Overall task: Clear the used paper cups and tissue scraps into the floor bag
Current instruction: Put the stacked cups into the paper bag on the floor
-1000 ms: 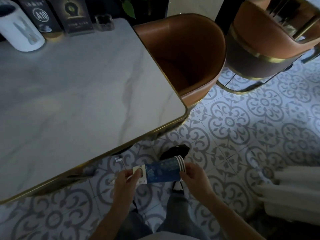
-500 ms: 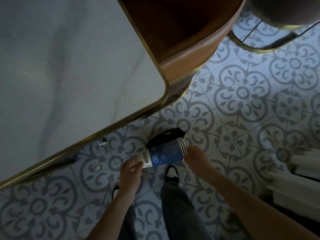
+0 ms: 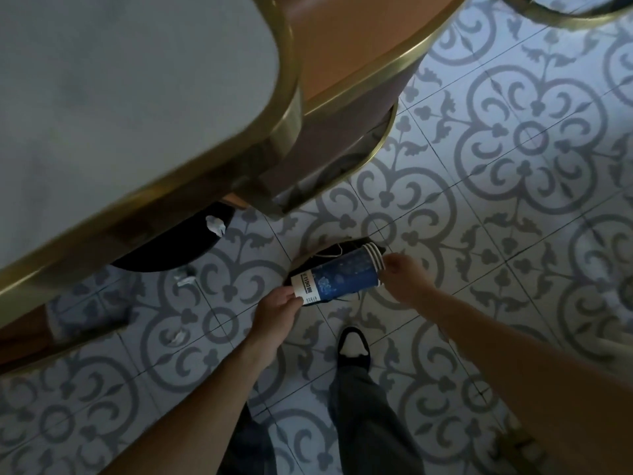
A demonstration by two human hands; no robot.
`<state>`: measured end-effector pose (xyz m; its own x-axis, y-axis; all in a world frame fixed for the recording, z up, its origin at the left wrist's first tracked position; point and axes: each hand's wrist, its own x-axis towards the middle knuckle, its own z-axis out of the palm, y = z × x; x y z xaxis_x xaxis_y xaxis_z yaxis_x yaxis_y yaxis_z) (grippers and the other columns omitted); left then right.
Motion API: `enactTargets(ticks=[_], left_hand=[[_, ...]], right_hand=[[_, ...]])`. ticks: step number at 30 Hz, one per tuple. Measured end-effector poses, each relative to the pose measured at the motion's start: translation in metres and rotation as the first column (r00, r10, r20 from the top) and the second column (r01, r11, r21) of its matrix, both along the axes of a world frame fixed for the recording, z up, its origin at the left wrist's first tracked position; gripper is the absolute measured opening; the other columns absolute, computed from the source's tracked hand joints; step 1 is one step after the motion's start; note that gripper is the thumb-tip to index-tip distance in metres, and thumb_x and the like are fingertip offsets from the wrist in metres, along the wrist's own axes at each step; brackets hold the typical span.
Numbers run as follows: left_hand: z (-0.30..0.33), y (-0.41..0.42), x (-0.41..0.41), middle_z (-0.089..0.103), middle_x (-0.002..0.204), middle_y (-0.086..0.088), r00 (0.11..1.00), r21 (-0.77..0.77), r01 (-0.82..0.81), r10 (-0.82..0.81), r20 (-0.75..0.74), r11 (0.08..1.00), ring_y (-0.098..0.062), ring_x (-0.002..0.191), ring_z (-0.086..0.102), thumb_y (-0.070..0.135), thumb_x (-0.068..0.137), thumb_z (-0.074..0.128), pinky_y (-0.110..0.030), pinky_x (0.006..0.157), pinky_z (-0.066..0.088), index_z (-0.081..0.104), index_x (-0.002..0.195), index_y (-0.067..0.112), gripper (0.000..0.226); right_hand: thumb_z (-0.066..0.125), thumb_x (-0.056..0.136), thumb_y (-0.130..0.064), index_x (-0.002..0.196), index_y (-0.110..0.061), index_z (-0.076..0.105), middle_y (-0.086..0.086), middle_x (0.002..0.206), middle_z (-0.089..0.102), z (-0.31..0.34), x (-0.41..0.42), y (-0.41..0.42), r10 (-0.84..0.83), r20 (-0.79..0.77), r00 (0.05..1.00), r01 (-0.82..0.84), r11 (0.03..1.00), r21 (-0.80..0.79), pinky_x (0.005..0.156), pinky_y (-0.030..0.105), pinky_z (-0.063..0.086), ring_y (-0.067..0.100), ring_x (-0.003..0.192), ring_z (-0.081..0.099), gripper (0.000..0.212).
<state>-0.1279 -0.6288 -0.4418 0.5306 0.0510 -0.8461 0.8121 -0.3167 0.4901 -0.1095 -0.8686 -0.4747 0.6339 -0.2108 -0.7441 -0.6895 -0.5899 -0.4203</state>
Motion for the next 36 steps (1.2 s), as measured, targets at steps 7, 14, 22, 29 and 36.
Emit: enactTargets(ticks=[7, 14, 22, 29, 36], left_hand=[[-0.034, -0.013, 0.01, 0.065, 0.092, 0.0, 1.0, 0.003, 0.023, -0.023, 0.018, 1.0, -0.01, 0.081, 0.059, 0.01, 0.093, 0.054, -0.025, 0.071, 0.05, 0.063, 0.085, 0.028, 0.021], [-0.059, -0.021, 0.011, 0.065, 0.093, -0.001, 0.999, -0.005, -0.03, 0.03, -0.023, 1.0, -0.014, 0.087, 0.061, 0.012, 0.09, 0.059, -0.033, 0.082, 0.052, 0.06, 0.082, 0.032, 0.022], [-0.086, -0.023, 0.002, 0.066, 0.094, 0.0, 0.988, -0.041, -0.115, 0.11, -0.109, 0.993, -0.011, 0.089, 0.063, 0.016, 0.093, 0.057, -0.032, 0.083, 0.052, 0.066, 0.091, 0.026, 0.013], [-0.085, -0.021, -0.015, 0.067, 0.093, -0.001, 0.993, -0.048, -0.06, 0.055, -0.107, 0.997, -0.013, 0.088, 0.063, 0.019, 0.093, 0.058, -0.03, 0.086, 0.052, 0.062, 0.111, 0.018, 0.019], [-0.092, 0.012, -0.031, 0.065, 0.095, 0.009, 0.98, 0.146, 0.2, -0.199, -0.019, 0.969, -0.01, 0.087, 0.062, 0.022, 0.091, 0.055, -0.021, 0.063, 0.042, 0.066, 0.11, 0.016, 0.022]], right_hand=[[0.05, 0.083, -0.012, 0.077, -0.028, 0.059, -0.003, 0.068, 0.06, -0.034, 0.008, -0.008, 0.054, 0.004, 0.999, -0.054, 0.998, 0.014, 0.046, 0.023, 0.044, 0.011, 0.058, 0.057, 0.02], [0.051, 0.08, -0.01, 0.083, -0.021, 0.059, -0.003, 0.068, 0.059, -0.049, 0.006, -0.009, 0.096, -0.008, 0.995, -0.096, 0.995, 0.015, 0.045, 0.023, 0.039, 0.008, 0.058, 0.053, 0.014], [0.052, 0.086, -0.011, 0.087, -0.005, 0.067, 0.016, 0.078, 0.066, -0.06, 0.003, 0.001, 0.084, 0.063, 0.994, -0.082, 0.996, -0.04, 0.056, 0.036, 0.053, 0.026, 0.071, 0.066, 0.016], [0.051, 0.077, 0.007, 0.078, 0.005, 0.062, 0.017, 0.086, 0.065, -0.071, 0.005, 0.02, 0.162, 0.049, 0.986, -0.157, 0.984, -0.081, 0.047, 0.018, 0.038, 0.024, 0.071, 0.057, 0.011], [0.051, 0.084, -0.002, 0.088, -0.014, 0.062, 0.003, 0.076, 0.061, -0.078, 0.003, 0.023, 0.188, 0.049, 0.981, -0.181, 0.976, -0.118, 0.048, 0.022, 0.034, 0.02, 0.067, 0.056, 0.017]])
